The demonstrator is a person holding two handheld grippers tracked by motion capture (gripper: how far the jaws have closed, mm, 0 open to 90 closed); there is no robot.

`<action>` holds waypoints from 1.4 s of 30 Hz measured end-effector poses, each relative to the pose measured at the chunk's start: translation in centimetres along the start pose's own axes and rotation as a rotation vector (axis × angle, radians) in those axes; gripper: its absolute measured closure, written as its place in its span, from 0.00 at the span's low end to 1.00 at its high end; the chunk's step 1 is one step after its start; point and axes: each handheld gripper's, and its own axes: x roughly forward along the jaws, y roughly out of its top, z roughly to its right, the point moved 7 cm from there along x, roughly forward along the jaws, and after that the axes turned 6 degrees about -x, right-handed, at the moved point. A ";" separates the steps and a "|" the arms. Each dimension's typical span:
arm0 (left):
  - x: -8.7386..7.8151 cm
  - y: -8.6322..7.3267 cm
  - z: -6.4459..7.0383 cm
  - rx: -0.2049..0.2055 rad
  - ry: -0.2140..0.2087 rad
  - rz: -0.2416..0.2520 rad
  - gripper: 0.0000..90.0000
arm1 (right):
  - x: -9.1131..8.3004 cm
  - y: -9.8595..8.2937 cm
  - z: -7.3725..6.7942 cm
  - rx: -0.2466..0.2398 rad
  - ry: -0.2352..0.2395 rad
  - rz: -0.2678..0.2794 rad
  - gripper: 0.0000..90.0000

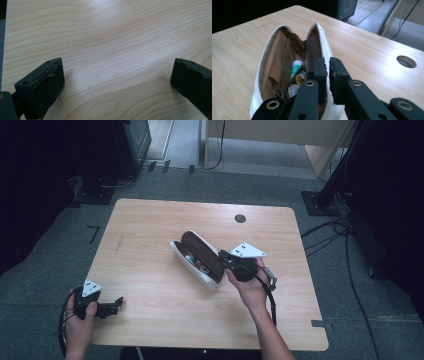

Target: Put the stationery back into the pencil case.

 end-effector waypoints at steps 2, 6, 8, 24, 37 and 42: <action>0.0 0.0 0.0 0.001 0.000 -0.001 0.00 | -0.3 -0.2 0.4 0.011 -0.010 0.002 0.93; 0.0 0.0 0.0 0.000 0.000 0.000 0.00 | -0.7 -0.6 1.2 0.023 -0.028 0.005 0.93; 0.0 0.0 0.0 0.001 0.000 0.000 0.00 | -0.9 -0.7 1.5 0.029 -0.034 0.004 0.93; 0.0 0.0 0.0 0.001 0.000 0.000 0.00 | -2.4 -5.1 3.7 0.083 -0.126 -0.072 0.15; 0.0 0.0 0.0 0.001 0.000 0.000 0.00 | -5.2 -9.6 6.1 0.165 -0.272 -0.112 0.00; 0.0 0.0 0.0 0.001 0.000 0.000 0.00 | -6.1 -11.2 6.8 0.187 -0.289 -0.141 0.00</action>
